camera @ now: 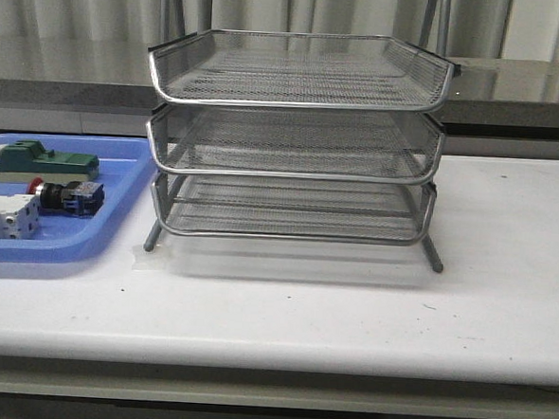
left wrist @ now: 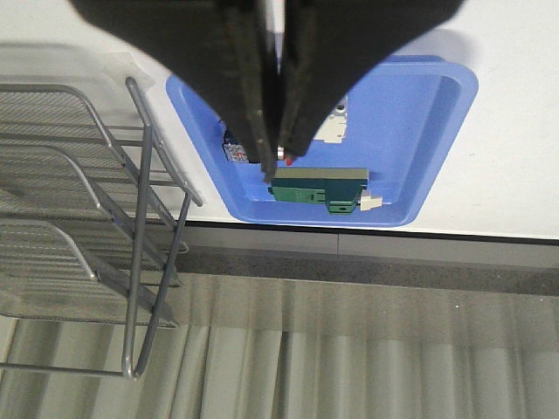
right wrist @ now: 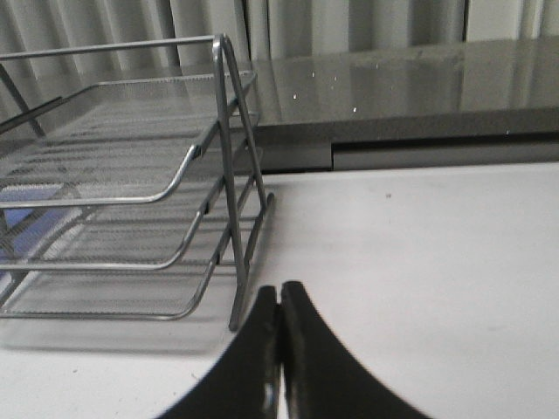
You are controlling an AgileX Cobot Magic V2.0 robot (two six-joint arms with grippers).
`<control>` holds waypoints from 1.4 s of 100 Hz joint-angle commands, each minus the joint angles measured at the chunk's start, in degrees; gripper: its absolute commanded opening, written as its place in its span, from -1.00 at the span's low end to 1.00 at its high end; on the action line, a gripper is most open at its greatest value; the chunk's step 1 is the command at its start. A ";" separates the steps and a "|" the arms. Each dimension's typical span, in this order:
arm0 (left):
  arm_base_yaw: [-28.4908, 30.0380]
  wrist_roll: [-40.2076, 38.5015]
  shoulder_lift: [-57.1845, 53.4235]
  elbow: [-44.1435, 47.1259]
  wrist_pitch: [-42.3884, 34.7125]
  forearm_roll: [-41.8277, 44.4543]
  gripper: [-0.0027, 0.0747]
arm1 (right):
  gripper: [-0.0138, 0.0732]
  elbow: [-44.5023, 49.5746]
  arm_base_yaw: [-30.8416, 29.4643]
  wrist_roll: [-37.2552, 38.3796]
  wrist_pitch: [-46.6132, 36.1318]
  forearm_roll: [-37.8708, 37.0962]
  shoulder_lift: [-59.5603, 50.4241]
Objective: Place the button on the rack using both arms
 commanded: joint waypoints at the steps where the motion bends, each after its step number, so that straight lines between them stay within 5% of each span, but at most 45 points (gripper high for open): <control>1: 0.07 0.13 -1.79 2.48 -5.00 -0.36 -0.98 | -0.82 -6.13 -0.35 -0.30 1.68 1.38 5.02; 31: 0.07 0.13 -1.79 2.48 -5.00 -0.36 -0.98 | -0.82 -18.33 -0.35 -0.30 13.60 9.48 23.77; 76: 0.07 0.13 -1.79 2.48 -5.00 -0.36 -0.98 | -0.80 -19.50 -0.35 -0.30 7.93 32.63 39.87; 90: 0.07 0.13 -1.79 2.48 -5.00 -0.36 -0.98 | -0.48 -19.50 -0.30 -0.30 7.25 35.88 42.61; 109: 0.07 0.13 -1.79 2.48 -5.00 -0.36 -0.98 | 0.29 -19.50 -0.30 -0.30 4.36 41.29 45.55; 140: 0.07 0.13 -1.79 2.48 -5.00 -0.36 -0.98 | 0.31 -21.17 1.67 -1.57 -2.03 46.32 54.74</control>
